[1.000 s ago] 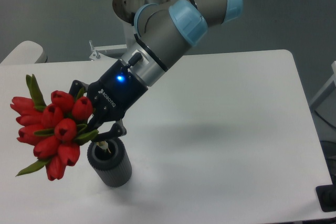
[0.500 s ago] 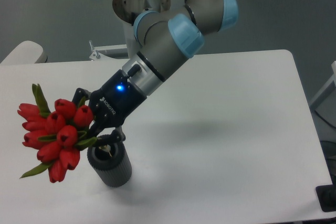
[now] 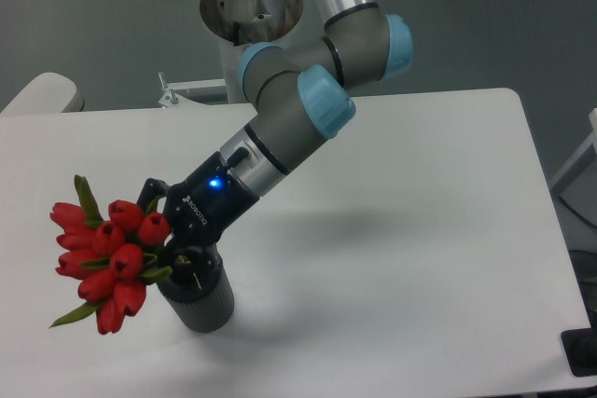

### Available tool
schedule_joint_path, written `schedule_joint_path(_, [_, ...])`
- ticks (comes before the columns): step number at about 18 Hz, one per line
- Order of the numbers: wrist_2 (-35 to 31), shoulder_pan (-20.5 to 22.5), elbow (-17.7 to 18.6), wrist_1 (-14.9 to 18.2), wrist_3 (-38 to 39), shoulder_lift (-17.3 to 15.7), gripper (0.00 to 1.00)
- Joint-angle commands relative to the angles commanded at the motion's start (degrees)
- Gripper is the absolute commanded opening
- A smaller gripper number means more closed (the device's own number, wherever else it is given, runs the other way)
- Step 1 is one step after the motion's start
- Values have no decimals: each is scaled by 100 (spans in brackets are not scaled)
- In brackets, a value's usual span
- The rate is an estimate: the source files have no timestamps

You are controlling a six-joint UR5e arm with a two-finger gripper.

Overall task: Insert the flowers into the vase
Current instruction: 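Lower the tulip stems into the vase opening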

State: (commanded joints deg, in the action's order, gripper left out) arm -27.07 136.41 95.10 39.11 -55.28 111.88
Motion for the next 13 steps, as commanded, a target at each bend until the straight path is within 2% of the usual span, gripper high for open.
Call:
schedule_joint_path(4, [0,9,44,0,-280,140,33])
schedule_joint_path(13, [0,35,211,0,-501,184,36])
